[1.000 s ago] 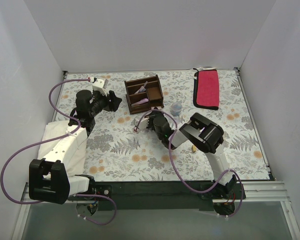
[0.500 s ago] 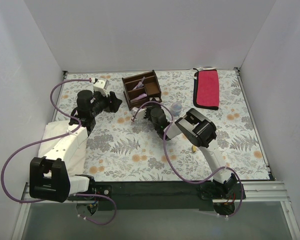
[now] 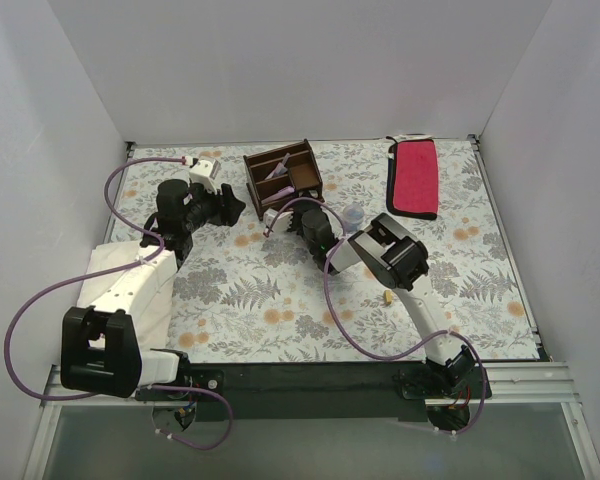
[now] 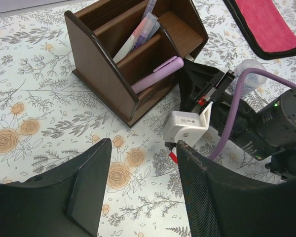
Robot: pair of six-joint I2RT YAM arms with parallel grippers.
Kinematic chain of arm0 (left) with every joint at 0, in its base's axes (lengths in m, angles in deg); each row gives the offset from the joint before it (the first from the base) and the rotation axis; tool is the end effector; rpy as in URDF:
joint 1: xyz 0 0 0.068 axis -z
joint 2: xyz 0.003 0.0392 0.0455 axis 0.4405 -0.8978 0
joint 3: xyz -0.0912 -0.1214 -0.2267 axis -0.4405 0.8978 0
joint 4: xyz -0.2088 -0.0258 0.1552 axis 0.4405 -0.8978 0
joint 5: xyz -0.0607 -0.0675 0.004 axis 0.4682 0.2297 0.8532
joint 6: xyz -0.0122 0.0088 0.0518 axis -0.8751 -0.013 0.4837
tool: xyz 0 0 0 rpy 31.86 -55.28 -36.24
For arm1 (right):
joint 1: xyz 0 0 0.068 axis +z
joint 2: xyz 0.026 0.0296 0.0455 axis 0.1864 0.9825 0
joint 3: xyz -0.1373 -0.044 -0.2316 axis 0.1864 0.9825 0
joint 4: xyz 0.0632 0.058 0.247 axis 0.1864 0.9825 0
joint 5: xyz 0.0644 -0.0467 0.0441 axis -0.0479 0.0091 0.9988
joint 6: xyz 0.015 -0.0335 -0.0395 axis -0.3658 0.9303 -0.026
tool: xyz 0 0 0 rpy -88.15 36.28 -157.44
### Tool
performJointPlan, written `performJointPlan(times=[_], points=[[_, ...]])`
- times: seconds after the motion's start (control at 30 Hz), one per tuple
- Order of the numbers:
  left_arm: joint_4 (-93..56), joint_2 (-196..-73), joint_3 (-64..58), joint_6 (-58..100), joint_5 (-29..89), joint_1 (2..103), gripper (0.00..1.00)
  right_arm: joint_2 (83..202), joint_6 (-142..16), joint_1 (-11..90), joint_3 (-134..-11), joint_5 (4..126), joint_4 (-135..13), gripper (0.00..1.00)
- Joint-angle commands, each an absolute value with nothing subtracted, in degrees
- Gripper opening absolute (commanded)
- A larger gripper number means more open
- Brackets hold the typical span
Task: Sort the stationery into containers
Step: Place the stationery in the storage box.
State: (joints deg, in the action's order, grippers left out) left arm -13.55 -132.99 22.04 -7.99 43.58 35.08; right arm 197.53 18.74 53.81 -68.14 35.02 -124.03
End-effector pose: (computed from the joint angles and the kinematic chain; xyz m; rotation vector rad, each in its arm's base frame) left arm 0.2872 -0.0585 0.2737 -0.2933 1.9896 -0.9338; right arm 0.3569 0.3148 0.0951 -1.2377 1.1123 -0.7434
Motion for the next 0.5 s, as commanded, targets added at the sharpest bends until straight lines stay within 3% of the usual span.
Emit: performJointPlan(times=[0.0, 0.03, 0.13, 0.47], points=[[-14.4, -132.6, 19.8, -7.8, 44.1, 35.0, 0.53, 199.7, 21.1, 53.5, -70.6, 37.0, -126.3, 0.37], [-14.5, -132.6, 19.8, -7.7, 44.1, 34.9, 0.53, 199.6, 21.0, 53.4, -70.4, 37.1, -126.3, 0.49], [-14.5, -132.6, 19.8, -7.7, 44.2, 35.0, 0.53, 198.7, 21.3, 53.5, -68.8, 37.4, -125.8, 0.61], [-13.2, -132.3, 20.1, -8.7, 45.2, 35.0, 0.53, 188.5, 20.3, 54.1, -55.1, 35.2, -128.1, 0.62]])
